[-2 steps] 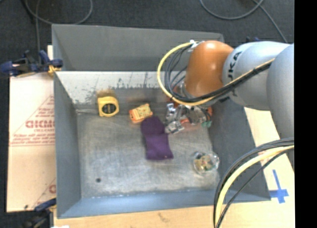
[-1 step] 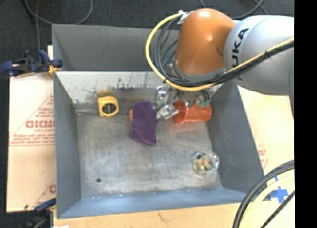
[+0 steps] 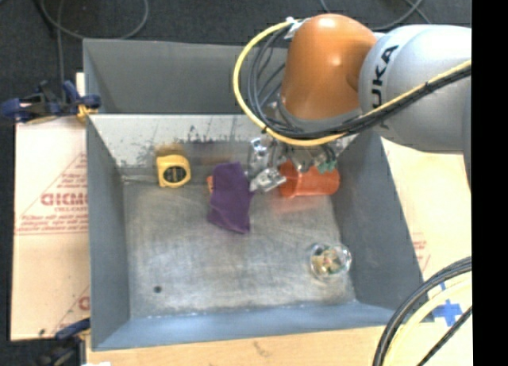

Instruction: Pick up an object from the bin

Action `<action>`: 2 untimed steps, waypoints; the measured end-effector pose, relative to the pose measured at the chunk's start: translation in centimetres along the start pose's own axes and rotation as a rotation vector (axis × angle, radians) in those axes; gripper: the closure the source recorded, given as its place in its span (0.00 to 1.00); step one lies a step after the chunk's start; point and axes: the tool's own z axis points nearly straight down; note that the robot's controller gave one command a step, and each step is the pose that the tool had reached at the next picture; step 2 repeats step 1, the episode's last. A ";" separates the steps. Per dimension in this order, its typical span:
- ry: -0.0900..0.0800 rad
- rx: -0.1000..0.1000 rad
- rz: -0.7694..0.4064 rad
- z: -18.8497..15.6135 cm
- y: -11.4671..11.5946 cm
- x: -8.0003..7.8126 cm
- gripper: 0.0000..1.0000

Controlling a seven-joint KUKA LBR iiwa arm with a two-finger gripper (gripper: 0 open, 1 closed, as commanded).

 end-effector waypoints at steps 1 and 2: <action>0.006 0.000 -0.003 -3.6 0.4 0.0 1.00; 0.006 0.000 -0.003 -3.6 0.4 0.0 1.00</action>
Offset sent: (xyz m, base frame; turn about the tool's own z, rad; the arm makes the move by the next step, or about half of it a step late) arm 0.0135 0.0007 0.0546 -0.2514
